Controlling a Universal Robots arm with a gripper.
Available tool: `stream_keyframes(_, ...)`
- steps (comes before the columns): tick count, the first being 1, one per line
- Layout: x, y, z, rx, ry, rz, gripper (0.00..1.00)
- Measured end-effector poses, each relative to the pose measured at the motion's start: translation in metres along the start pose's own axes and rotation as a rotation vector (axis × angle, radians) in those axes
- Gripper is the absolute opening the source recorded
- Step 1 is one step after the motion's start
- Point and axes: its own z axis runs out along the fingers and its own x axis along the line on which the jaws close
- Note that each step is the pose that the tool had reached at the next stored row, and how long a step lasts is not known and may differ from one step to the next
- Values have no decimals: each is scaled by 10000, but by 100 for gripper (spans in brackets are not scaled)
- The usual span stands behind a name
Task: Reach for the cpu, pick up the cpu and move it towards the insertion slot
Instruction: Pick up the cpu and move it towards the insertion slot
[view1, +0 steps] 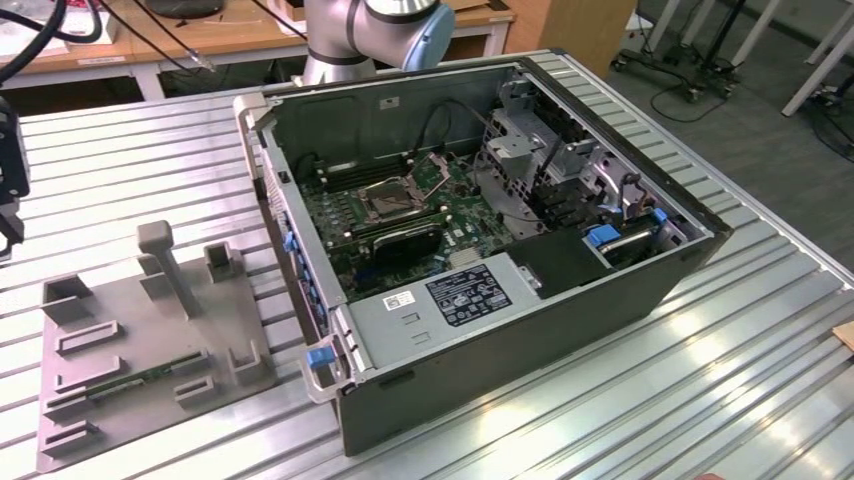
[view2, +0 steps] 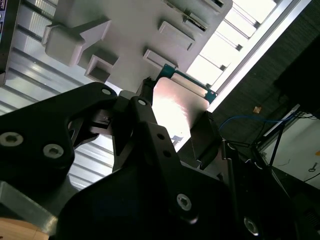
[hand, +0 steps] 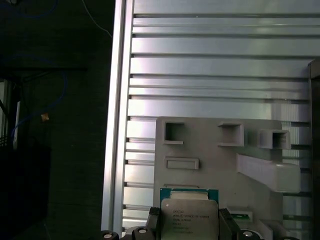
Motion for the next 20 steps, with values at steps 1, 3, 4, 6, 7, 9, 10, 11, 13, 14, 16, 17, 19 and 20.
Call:
stream_keyframes(1,0,0,-1,0,0,0,54)
stream_keyframes(3,0,0,-3,1,0,0,54)
stream_keyframes(4,1,0,-7,2,3,0,54)
stream_keyframes(6,0,1,-17,1,1,0,54)
stream_keyframes(7,0,1,-20,0,-1,0,54)
stream_keyframes(9,0,1,-20,-1,-2,0,54)
stream_keyframes(10,0,1,-22,0,-1,0,54)
stream_keyframes(11,0,1,-23,0,0,0,54)
stream_keyframes(13,0,1,-23,1,0,0,54)
stream_keyframes(14,-2,1,-24,1,1,-1,54)
stream_keyframes(16,-9,1,-24,1,2,0,54)
stream_keyframes(17,-13,0,-23,0,0,-1,54)
stream_keyframes(19,-24,0,-23,0,0,-1,54)
stream_keyframes(20,-29,0,-23,1,1,0,54)
